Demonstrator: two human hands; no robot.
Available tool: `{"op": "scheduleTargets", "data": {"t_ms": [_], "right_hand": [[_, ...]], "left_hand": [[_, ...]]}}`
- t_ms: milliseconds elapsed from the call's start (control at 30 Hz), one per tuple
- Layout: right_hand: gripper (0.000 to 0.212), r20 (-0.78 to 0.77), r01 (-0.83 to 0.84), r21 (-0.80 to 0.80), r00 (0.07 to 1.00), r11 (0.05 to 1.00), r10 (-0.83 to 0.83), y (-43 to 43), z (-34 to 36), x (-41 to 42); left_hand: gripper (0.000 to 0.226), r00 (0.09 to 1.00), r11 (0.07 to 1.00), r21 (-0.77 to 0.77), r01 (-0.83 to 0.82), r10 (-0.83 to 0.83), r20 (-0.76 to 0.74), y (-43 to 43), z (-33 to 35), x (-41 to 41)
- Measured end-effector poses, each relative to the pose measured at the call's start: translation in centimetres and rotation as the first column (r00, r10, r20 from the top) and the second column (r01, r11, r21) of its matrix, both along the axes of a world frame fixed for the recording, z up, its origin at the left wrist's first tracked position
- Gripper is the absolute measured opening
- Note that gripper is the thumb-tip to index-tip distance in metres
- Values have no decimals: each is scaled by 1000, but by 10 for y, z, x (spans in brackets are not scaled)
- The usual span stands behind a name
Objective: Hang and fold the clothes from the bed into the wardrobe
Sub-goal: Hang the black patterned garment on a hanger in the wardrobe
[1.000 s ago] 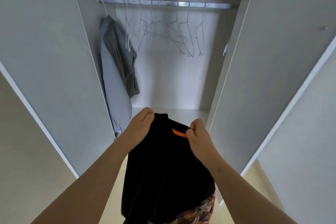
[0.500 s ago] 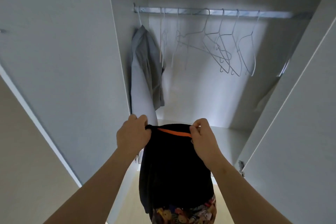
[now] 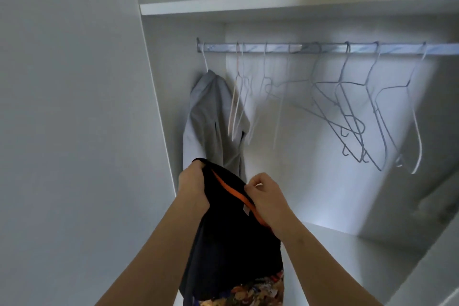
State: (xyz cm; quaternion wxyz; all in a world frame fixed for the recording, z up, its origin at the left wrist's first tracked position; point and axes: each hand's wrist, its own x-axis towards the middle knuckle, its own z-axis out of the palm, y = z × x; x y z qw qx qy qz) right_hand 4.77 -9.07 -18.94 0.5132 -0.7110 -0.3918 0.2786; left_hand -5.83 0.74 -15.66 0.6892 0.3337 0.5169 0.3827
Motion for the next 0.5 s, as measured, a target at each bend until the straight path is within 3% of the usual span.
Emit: {"op": "scheduleTargets", "data": {"t_ms": [67, 267, 400, 500], "right_hand": [[18, 7, -57, 3, 998, 998, 57, 21, 9, 27], [26, -26, 10, 195, 1000, 981, -5, 68, 25, 68], [24, -20, -55, 251, 998, 966, 61, 103, 36, 79], [27, 28, -27, 243, 999, 970, 21, 121, 41, 88]], "left_hand": [[35, 998, 998, 11, -59, 59, -13, 26, 16, 29], [10, 965, 970, 93, -224, 207, 162, 63, 25, 54], [15, 925, 950, 17, -313, 301, 233, 83, 36, 60], [20, 896, 936, -2, -352, 337, 290, 92, 44, 65]]}}
